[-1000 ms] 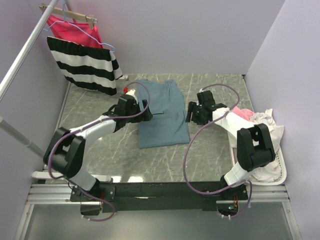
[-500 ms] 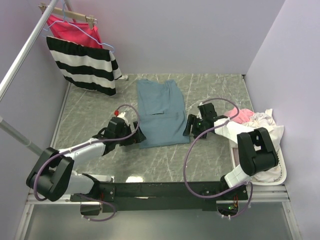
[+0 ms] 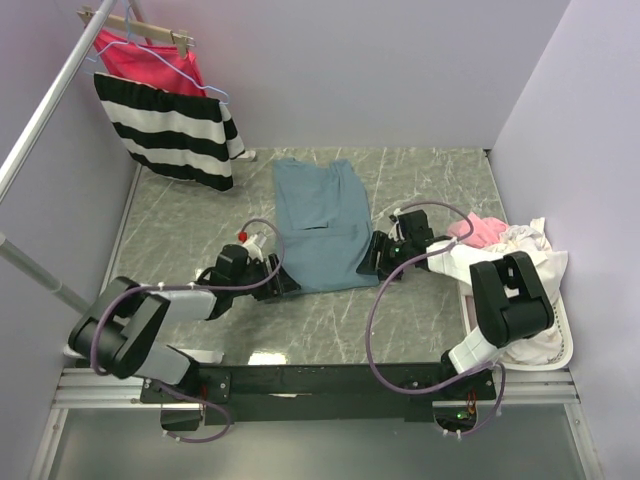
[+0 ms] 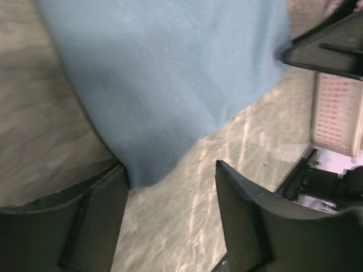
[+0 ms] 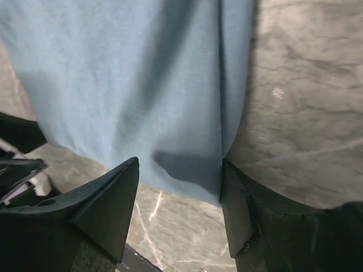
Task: Fold and stack the t-shirts
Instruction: Grab one side of the 2/3 rectangular tshirt with both arms, then fold the long partially folded tshirt into a neat square
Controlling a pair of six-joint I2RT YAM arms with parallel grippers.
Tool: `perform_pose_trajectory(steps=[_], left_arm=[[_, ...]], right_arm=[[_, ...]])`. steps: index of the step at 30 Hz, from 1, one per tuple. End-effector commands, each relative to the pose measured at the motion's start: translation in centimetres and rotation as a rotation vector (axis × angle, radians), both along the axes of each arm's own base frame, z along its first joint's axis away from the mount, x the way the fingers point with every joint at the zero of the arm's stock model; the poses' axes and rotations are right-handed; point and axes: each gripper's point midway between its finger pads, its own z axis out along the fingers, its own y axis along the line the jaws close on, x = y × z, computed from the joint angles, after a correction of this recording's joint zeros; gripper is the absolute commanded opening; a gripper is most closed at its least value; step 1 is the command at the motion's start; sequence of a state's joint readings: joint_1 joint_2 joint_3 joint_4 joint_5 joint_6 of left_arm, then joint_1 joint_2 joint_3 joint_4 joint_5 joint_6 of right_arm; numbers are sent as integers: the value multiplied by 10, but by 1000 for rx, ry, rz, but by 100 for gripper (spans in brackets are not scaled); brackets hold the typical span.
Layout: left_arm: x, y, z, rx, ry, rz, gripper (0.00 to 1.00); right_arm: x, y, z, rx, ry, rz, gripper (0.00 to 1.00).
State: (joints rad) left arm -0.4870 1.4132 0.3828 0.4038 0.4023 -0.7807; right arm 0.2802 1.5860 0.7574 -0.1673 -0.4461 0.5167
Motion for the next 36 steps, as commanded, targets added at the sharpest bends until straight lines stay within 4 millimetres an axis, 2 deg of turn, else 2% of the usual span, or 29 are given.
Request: perform_pose_trajectory(steps=[1,3,4,5,6,7,8,9,13,15,16,17,18,19,21,22,24,28,30,31,32,34,35,36], left_arm=[[-21,-6,-20,-46,87,-54,64],[-20,-7,-25,-39,98,-66,53],[-20,-7,-26,-34,101,-65,47],[-18,-8,-26,-31,99,-65,33],[-17,-6,-28,-21,96,-64,26],[-16,-6,-28,-13,93,-64,17],[-16,-5,-29,3,105,-65,4],[-15,-4,-29,21,95,-70,1],[-10,9,-24,120,71,-48,1],[-15,18,-22,175,93,-51,1],[-12,19,-10,176,64,-47,1],[-13,23,-7,192,58,-40,1],[-23,30,-11,225,103,-34,1],[-24,32,-1,215,81,-26,1],[-36,35,2,205,117,-15,1],[-41,36,7,189,109,-11,1],[-50,33,13,158,121,-3,1],[-68,22,37,84,115,-21,1],[-65,23,47,101,82,5,1],[-60,23,61,104,55,20,1],[-53,25,69,119,21,34,1],[-28,28,91,154,-52,94,1],[-20,29,96,179,-85,102,1],[-10,28,102,196,-111,116,1]], right_arm=[[-33,-3,-32,2,153,0,60],[-35,-2,-35,11,167,2,49],[-32,1,-33,30,156,9,30],[-32,2,-33,36,152,10,20],[-30,3,-32,39,147,9,12],[-29,3,-31,40,138,15,0],[-28,4,-29,43,126,17,0],[-29,3,-27,43,120,19,0],[-28,-3,-13,21,59,9,0],[-33,-9,-12,-7,54,0,0],[-37,-11,-5,-11,44,5,0],[-41,-12,-3,-14,41,4,0],[-49,-15,-4,-24,49,6,0],[-54,-18,2,-27,41,0,0],[-68,-23,1,-39,51,-7,0],[-73,-24,8,-32,32,-4,0],[-85,-26,9,-22,40,-1,0],[-102,-17,34,62,-3,51,0],[-98,-15,49,74,-49,59,0],[-94,-15,59,78,-86,55,0],[-83,-13,74,87,-132,53,0],[-69,-12,87,78,-174,47,0],[-53,-11,103,69,-225,34,0],[-42,-10,110,64,-258,29,0]])
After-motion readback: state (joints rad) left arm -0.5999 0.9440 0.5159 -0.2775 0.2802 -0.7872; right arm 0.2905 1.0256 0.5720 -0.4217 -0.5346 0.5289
